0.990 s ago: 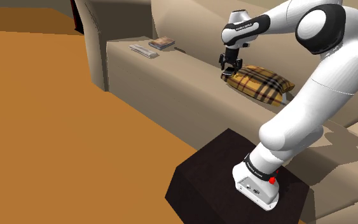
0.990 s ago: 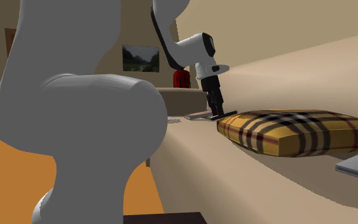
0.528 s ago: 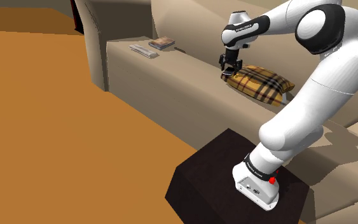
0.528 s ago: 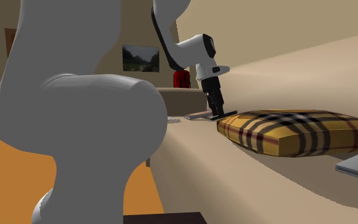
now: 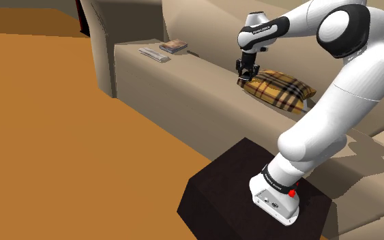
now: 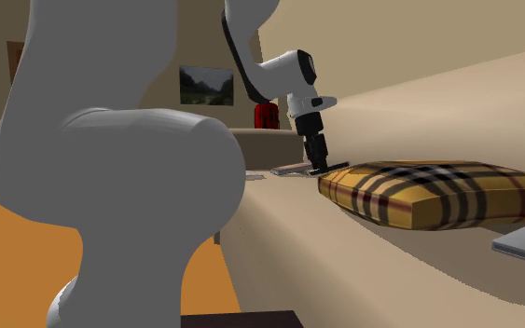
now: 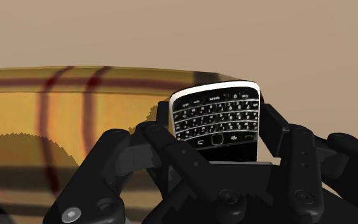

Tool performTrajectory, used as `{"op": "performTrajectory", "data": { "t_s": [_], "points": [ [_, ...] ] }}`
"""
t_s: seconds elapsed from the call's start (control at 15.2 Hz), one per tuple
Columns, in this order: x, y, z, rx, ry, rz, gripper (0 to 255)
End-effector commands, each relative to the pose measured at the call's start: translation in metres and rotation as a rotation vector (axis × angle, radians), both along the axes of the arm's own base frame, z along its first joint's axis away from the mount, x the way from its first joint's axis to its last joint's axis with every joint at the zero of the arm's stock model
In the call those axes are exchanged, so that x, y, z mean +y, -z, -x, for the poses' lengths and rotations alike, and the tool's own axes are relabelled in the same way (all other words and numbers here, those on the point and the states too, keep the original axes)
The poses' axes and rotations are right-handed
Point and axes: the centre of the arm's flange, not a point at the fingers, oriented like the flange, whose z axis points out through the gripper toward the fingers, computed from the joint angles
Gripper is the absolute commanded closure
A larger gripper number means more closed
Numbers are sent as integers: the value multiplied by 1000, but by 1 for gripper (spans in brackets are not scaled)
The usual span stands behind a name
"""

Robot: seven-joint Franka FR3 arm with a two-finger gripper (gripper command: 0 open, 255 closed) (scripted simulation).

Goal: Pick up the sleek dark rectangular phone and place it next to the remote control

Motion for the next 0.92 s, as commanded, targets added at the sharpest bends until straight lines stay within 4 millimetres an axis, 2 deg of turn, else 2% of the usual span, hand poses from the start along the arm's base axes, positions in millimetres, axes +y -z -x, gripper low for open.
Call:
{"op": "performTrajectory", "data": {
  "t_s": [0.0, 0.07, 0.86],
  "points": [
    [0, 0, 0, 0, 0, 0, 255],
    [0, 0, 0, 0, 0, 0, 255],
    [0, -63, 0, 0, 0, 0, 255]
  ]
}}
